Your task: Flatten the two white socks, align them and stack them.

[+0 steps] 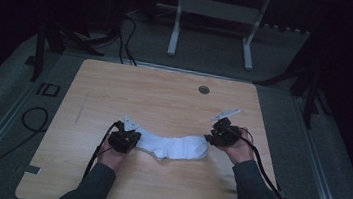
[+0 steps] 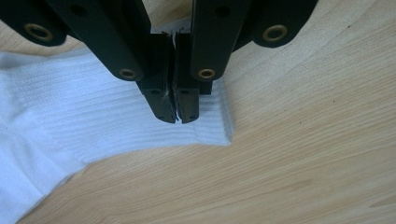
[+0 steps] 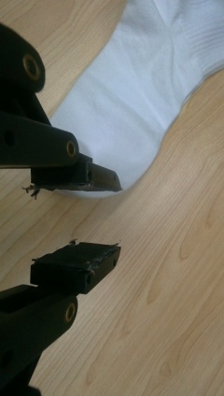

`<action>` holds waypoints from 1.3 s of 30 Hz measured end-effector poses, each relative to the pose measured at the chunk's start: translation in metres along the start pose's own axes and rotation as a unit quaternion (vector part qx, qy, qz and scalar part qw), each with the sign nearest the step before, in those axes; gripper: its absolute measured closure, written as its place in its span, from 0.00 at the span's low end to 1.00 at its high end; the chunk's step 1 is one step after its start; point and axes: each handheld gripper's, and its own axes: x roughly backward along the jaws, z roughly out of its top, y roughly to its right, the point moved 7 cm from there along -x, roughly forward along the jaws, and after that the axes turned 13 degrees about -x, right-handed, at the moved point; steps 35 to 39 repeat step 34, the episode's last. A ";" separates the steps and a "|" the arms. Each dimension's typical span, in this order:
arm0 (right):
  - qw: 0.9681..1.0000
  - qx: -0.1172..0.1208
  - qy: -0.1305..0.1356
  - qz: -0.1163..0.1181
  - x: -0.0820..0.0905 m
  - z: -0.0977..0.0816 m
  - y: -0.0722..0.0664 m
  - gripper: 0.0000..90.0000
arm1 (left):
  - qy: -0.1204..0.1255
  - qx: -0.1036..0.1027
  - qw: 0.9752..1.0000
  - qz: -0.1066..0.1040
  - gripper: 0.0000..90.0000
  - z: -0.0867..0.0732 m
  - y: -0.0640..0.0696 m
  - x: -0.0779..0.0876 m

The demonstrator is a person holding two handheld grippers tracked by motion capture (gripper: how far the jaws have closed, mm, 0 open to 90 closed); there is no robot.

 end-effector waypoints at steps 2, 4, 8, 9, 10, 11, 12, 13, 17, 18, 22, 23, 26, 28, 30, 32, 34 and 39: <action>1.000 -0.003 0.002 -0.001 0.000 -0.001 0.002 0.67 | 0.002 -0.001 1.000 0.000 0.97 0.001 0.000 0.000; 1.000 -0.006 0.004 -0.001 0.000 -0.002 0.003 0.66 | 0.003 0.001 1.000 0.000 0.97 0.002 -0.001 0.001; 1.000 -0.022 0.013 -0.001 -0.001 -0.004 0.007 0.63 | 0.005 0.004 1.000 0.003 0.97 0.004 -0.005 0.004; 1.000 -0.026 0.014 -0.002 -0.002 -0.005 0.008 0.63 | 0.005 0.003 1.000 0.003 0.97 0.004 -0.006 0.004; 0.999 -0.029 0.017 -0.002 -0.002 -0.005 0.009 0.63 | 0.007 0.004 1.000 0.005 0.97 0.004 -0.007 0.005; 0.999 -0.034 0.018 0.000 -0.002 -0.007 0.010 0.63 | 0.007 0.004 1.000 0.007 0.97 0.004 -0.008 0.006; 0.999 -0.039 0.020 0.000 -0.002 -0.008 0.011 0.62 | 0.006 0.002 1.000 0.006 0.97 0.004 -0.009 0.007; 0.999 -0.043 0.021 0.001 -0.002 -0.008 0.012 0.62 | 0.007 0.003 1.000 0.007 0.97 0.004 -0.010 0.007; 0.998 -0.057 0.031 0.002 -0.003 -0.012 0.015 0.60 | 0.006 0.008 1.000 0.010 0.97 0.004 -0.013 0.009; 0.998 -0.061 0.031 0.003 -0.003 -0.012 0.015 0.60 | 0.007 0.010 1.000 0.011 0.97 0.004 -0.015 0.010; 0.997 -0.070 0.037 0.004 -0.004 -0.015 0.018 0.59 | 0.010 0.016 1.000 0.015 0.97 0.003 -0.020 0.013; 0.997 -0.073 0.038 0.004 -0.004 -0.015 0.018 0.59 | 0.012 0.017 1.000 0.016 0.97 0.003 -0.021 0.015; 0.996 -0.081 0.042 0.005 -0.004 -0.017 0.021 0.58 | 0.012 0.018 1.000 0.022 0.97 0.002 -0.026 0.018; 0.995 -0.086 0.045 0.004 -0.003 -0.018 0.023 0.58 | 0.012 0.021 0.999 0.025 0.97 0.000 -0.029 0.019; 0.995 -0.091 0.049 0.001 -0.003 -0.019 0.025 0.59 | 0.010 0.024 0.999 0.027 0.96 -0.002 -0.032 0.020; 0.994 -0.097 0.055 0.001 -0.002 -0.020 0.026 0.59 | 0.010 0.026 0.999 0.030 0.96 -0.004 -0.035 0.022; 0.993 -0.102 0.061 0.001 -0.002 -0.021 0.028 0.59 | 0.011 0.027 0.999 0.032 0.96 -0.005 -0.037 0.022; 0.993 -0.102 0.061 0.001 -0.002 -0.021 0.028 0.59 | 0.011 0.027 0.999 0.032 0.96 -0.005 -0.037 0.022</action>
